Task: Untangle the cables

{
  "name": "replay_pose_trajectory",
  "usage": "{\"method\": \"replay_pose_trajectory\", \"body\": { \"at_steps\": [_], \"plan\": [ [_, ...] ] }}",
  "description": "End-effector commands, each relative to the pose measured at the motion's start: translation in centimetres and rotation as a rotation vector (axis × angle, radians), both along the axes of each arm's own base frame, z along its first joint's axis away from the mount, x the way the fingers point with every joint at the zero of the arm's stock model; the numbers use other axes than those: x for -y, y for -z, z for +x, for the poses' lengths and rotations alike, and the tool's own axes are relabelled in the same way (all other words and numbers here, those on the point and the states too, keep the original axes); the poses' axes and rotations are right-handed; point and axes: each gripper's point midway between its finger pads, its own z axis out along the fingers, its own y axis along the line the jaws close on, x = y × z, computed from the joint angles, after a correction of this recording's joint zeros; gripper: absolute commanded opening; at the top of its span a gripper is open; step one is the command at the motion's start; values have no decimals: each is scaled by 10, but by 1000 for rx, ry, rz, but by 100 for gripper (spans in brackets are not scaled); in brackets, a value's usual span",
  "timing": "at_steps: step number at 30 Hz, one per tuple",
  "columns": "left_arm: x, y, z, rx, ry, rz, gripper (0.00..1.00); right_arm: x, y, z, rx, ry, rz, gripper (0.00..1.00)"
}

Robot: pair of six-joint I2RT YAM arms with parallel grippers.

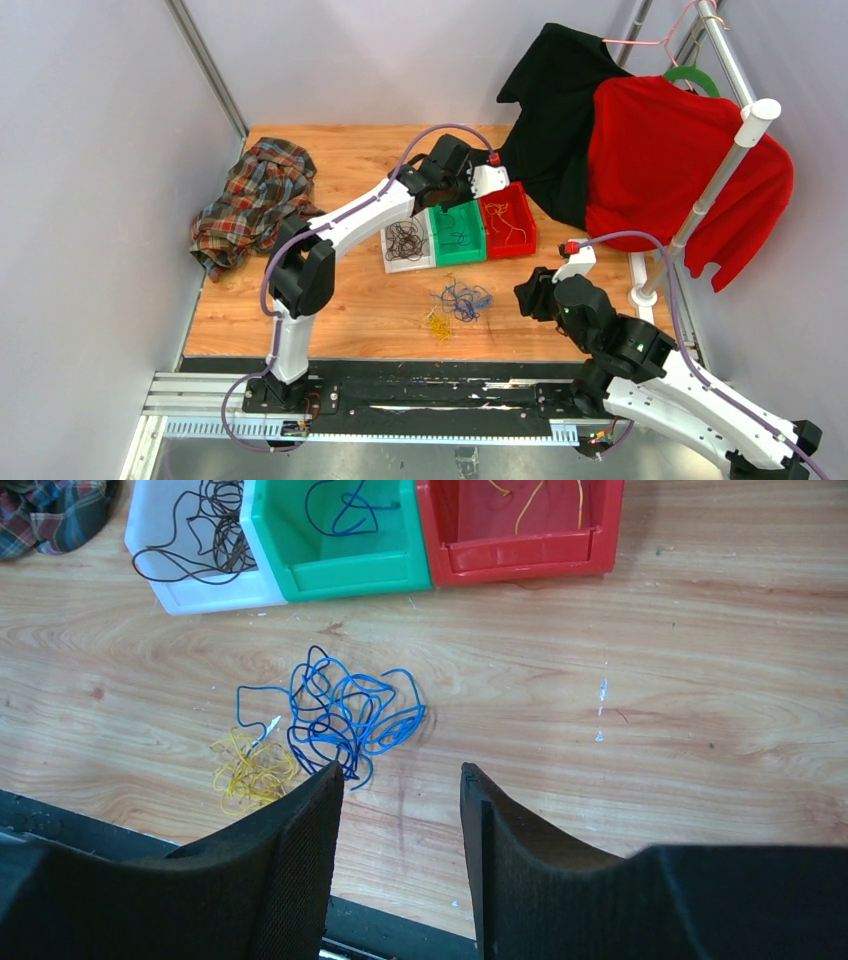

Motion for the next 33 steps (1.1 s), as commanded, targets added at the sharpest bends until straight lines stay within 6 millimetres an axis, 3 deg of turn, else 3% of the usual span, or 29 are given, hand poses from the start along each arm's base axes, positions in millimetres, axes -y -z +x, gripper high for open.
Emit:
{"method": "replay_pose_trajectory", "body": {
  "at_steps": [1, 3, 8, 10, 15, 20, 25, 30, 33],
  "plan": [
    [-8, 10, 22, 70, -74, 35, 0, 4, 6, 3, -10, 34, -9, 47],
    [-9, 14, 27, 66, -101, 48, 5, 1, 6, 4, -10, 31, -7, 47],
    [-10, 13, 11, -31, -80, 66, 47, -5, 8, 10, -19, 36, -26, 49],
    [-13, 4, -1, -63, -60, 64, 63, -6, 8, 13, -19, 37, -44, 50],
    [-26, -26, -38, -142, -21, 4, 94, -14, 11, 17, -25, 20, -60, 52],
    [-46, -56, -70, -203, -24, -70, 99, -45, 15, 22, -16, -91, -29, 55],
    [-79, -69, -81, -278, -120, -147, 98, -97, 26, 17, -10, -302, -79, 57],
    [-109, -75, -90, -301, -207, -221, 98, -152, 57, -7, -33, -537, -205, 56],
    [-120, -70, -100, -310, -228, -216, 98, -169, 84, -18, -73, -611, -280, 55]
  ]
}}
